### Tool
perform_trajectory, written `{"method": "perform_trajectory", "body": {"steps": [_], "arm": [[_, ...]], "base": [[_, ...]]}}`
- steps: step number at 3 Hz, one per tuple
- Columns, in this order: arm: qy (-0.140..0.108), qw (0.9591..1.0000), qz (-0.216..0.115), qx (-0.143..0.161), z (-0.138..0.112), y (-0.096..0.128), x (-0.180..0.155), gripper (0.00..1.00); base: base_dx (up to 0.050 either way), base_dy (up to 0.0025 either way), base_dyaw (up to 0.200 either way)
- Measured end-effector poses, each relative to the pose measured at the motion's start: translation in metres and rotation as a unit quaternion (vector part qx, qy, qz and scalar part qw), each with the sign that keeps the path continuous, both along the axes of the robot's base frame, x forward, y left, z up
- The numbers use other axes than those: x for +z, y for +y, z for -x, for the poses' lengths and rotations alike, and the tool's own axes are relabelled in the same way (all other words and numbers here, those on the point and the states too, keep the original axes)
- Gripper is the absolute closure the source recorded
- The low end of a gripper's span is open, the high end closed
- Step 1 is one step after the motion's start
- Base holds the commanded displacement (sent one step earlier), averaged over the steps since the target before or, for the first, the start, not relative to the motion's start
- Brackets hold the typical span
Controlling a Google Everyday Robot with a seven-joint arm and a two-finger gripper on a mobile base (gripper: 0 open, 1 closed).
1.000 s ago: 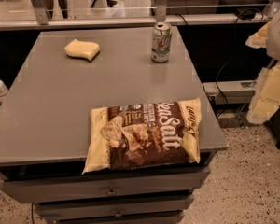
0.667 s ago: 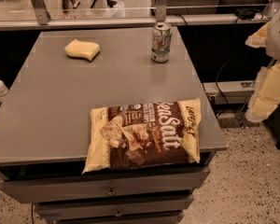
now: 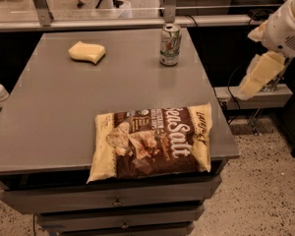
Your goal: Pick 7up can
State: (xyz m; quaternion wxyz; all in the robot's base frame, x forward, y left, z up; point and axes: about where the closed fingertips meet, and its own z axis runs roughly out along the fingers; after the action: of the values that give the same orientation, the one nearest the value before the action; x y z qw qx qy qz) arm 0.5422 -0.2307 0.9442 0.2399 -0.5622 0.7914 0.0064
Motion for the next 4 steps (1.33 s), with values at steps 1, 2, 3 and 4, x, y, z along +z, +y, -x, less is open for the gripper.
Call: {"method": "perform_trajectory", "body": {"steps": [1, 2, 3, 4], "arm": [[-0.03, 0.9977, -0.049, -0.037, -0.051, -0.009, -0.009, 0.0], [-0.048, 0.9905, -0.111, -0.066, -0.092, -0.008, -0.018, 0.0], [-0.054, 0.9769, -0.188, -0.086, -0.123, 0.007, -0.031, 0.0], [-0.067, 0.956, -0.272, -0.087, -0.149, 0.036, -0.041, 0.0]], "base": [[0.0, 0.0, 0.0], [0.0, 0.0, 0.0], [0.0, 0.0, 0.0], [0.0, 0.0, 0.0]]}}
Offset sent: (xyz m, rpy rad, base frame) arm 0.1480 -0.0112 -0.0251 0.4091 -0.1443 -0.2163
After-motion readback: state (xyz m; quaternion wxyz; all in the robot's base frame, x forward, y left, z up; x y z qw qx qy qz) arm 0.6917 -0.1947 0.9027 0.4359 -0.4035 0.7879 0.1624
